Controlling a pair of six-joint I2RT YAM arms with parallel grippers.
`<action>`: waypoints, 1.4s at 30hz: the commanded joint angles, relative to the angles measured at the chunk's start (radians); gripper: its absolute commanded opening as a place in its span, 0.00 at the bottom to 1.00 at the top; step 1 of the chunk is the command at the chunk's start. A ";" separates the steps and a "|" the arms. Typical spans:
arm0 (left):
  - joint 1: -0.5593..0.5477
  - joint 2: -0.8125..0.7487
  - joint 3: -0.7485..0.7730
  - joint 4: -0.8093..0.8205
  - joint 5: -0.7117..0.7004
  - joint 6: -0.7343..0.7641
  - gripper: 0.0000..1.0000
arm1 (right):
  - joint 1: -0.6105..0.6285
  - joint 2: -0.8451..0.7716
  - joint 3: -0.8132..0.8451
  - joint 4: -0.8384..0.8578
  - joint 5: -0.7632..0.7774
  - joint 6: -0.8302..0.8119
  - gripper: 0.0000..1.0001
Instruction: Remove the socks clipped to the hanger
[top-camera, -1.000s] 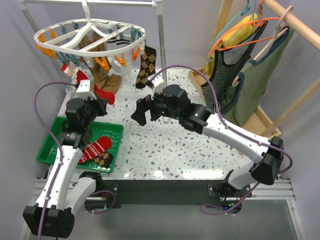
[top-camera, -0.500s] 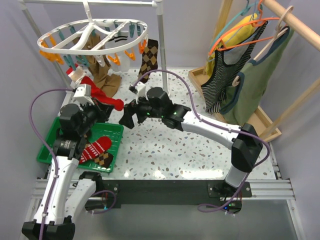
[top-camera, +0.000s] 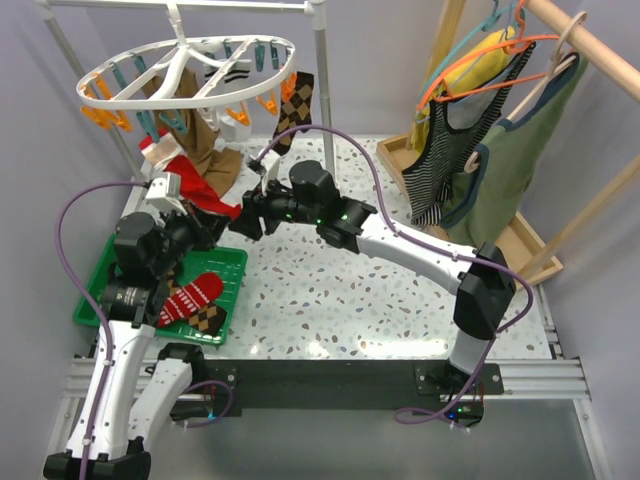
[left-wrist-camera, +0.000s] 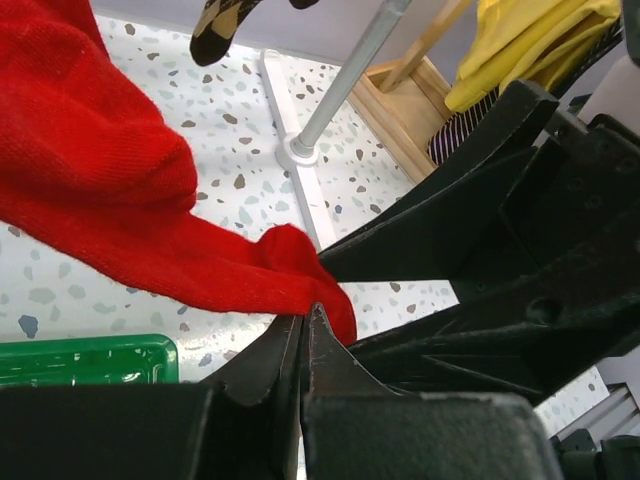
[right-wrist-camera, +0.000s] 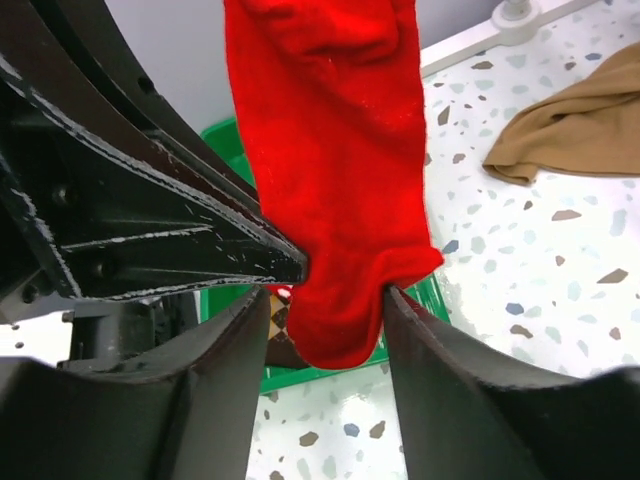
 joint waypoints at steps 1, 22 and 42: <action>0.007 -0.009 0.051 -0.003 0.027 -0.012 0.00 | 0.003 0.041 0.061 0.047 -0.069 0.008 0.43; 0.007 0.204 0.463 -0.256 -0.422 0.053 0.71 | 0.003 -0.005 -0.022 0.042 0.056 0.016 0.00; 0.386 0.345 0.622 -0.157 -0.009 0.150 0.60 | -0.014 -0.012 -0.044 0.080 0.004 0.041 0.00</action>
